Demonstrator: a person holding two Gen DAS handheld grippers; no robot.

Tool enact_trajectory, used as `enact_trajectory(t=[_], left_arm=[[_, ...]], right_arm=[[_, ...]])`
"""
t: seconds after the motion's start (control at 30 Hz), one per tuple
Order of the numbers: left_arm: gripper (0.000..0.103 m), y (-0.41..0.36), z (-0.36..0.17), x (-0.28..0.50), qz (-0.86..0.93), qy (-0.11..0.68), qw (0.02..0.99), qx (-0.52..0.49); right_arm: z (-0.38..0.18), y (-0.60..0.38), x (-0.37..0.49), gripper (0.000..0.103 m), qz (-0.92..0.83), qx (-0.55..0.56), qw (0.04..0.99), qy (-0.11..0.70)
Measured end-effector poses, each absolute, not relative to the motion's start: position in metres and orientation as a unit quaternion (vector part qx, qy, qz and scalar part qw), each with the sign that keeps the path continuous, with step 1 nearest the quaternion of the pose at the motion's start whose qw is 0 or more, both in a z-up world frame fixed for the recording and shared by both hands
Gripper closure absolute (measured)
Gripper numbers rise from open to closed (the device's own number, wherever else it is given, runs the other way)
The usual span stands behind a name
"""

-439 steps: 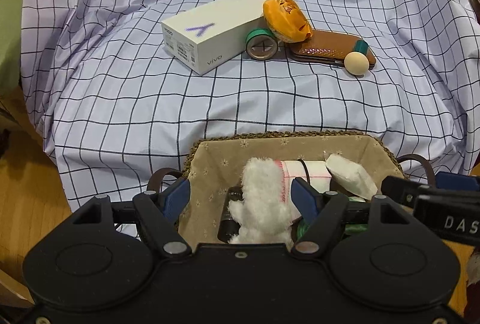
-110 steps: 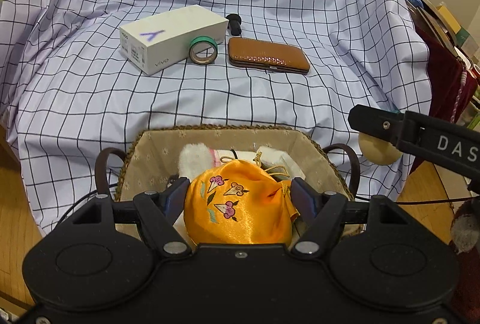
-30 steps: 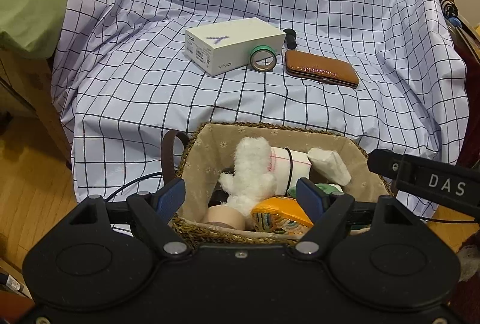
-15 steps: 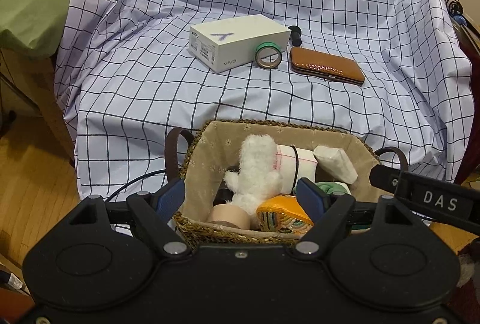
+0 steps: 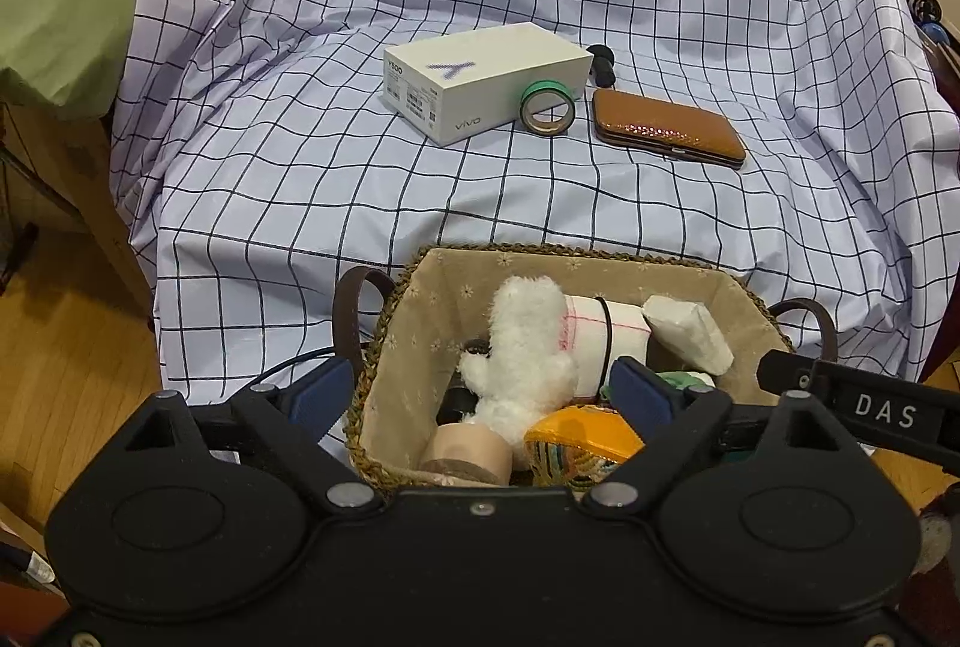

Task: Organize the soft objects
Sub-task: 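Withdraw both tools from the basket toward the brown leather case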

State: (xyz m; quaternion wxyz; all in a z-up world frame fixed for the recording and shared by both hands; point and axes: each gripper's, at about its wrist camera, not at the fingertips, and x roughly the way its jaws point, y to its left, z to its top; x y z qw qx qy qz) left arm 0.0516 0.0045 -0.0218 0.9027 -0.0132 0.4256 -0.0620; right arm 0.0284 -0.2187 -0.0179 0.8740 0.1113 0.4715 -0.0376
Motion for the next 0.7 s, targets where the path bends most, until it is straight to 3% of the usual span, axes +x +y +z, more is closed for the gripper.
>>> enact_trajectory(t=[0.7], left_arm=[[0.012, -0.007, -0.026, 0.098, -0.083, 0.459, 0.885, 0.004]], right_arm=[[-0.037, -0.233, 0.089, 0.029, -0.058, 0.108, 0.851, 0.510]])
